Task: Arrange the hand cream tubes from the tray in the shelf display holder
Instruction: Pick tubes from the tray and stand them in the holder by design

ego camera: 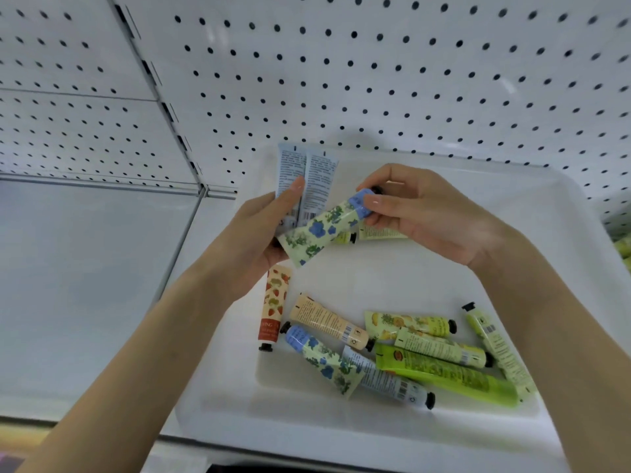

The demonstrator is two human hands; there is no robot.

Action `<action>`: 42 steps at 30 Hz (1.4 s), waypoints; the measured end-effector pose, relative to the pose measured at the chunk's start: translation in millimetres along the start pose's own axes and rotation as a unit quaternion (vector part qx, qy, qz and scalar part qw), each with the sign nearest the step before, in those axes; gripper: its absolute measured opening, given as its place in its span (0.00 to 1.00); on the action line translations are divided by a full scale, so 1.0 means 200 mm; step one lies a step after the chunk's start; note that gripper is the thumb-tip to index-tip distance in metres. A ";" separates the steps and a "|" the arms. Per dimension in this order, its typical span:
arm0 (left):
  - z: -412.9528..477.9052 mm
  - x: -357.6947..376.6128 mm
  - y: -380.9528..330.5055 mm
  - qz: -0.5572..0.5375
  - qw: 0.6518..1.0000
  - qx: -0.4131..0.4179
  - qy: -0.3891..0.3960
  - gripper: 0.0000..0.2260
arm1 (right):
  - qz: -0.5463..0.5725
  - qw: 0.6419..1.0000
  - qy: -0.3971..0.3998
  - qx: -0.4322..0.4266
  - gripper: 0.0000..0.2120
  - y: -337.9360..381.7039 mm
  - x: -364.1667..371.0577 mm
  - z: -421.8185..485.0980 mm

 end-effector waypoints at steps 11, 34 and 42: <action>-0.01 0.05 0.02 0.080 0.996 -0.011 0.042 0.21 | -0.005 0.995 -0.089 -0.048 0.04 0.03 -0.01 0.00; -0.01 -0.02 -0.06 -0.008 0.998 0.054 -0.025 0.18 | -0.375 0.916 -0.142 0.014 0.04 -0.28 -0.20 0.15; 0.00 -0.01 -0.07 -0.020 0.998 0.058 -0.026 0.18 | -0.456 0.882 -0.110 -0.056 0.14 -0.35 -0.03 0.22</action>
Point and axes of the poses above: each hand's wrist, its own z-axis towards the middle knuckle, its own x-axis out of the palm, y = z × x, the point moved 9 cm from there along z, towards the middle knuckle, and after that the axes turned 2 degrees about -x, right-handed, at the moved point
